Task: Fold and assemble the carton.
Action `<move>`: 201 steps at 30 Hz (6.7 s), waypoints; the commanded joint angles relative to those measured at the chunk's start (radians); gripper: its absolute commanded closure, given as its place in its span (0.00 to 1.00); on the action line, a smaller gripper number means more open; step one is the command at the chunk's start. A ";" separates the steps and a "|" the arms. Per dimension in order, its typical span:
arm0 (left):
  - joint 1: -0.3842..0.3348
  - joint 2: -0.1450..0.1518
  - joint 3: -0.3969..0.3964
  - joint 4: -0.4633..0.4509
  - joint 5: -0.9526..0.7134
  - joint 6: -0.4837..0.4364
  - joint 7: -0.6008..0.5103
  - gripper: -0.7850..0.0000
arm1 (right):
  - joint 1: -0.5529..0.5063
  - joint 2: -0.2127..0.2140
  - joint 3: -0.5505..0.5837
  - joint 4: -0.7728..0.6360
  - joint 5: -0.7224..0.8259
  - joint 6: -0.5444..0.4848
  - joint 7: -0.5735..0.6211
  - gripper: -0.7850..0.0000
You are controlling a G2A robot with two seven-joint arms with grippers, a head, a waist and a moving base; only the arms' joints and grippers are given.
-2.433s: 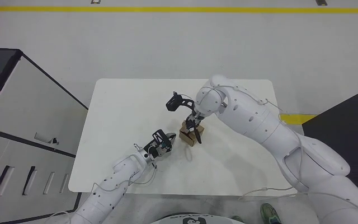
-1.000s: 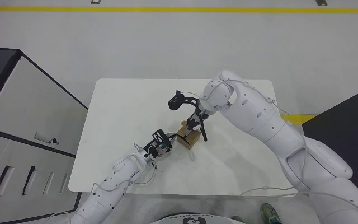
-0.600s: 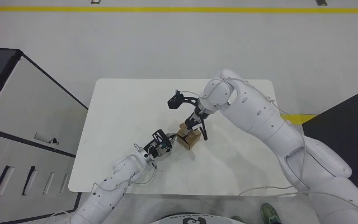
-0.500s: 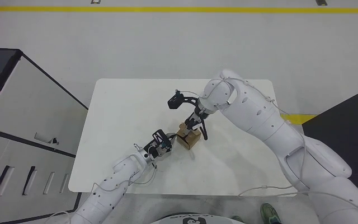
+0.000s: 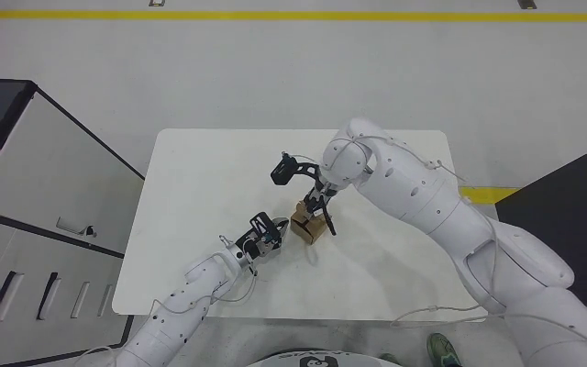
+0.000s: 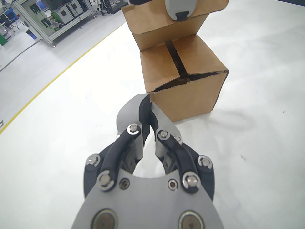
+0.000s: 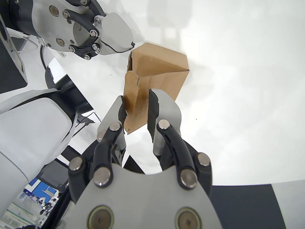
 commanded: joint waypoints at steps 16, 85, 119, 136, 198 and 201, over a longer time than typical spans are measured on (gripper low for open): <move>0.000 0.000 0.000 0.000 0.000 0.000 0.000 1.00 | 0.007 -0.026 -0.056 -0.007 -0.092 0.013 -0.002 0.88; 0.000 0.000 0.000 0.000 0.000 0.000 0.000 1.00 | -0.035 -0.076 -0.075 0.028 -0.247 0.023 0.009 0.95; 0.000 0.000 0.000 0.000 0.000 0.000 0.000 1.00 | -0.078 -0.078 -0.011 0.075 -0.153 0.008 0.014 0.75; 0.000 0.000 0.000 0.000 0.000 0.000 0.000 1.00 | -0.074 -0.023 0.233 0.093 0.070 0.041 -0.027 0.39; 0.151 -0.031 0.096 -0.220 -0.151 0.213 -0.150 0.00 | -0.773 0.189 0.995 -0.269 0.700 -0.275 -0.179 0.00; 0.151 -0.031 0.096 -0.220 -0.151 0.213 -0.150 0.00 | -0.773 0.189 0.995 -0.269 0.700 -0.275 -0.179 0.00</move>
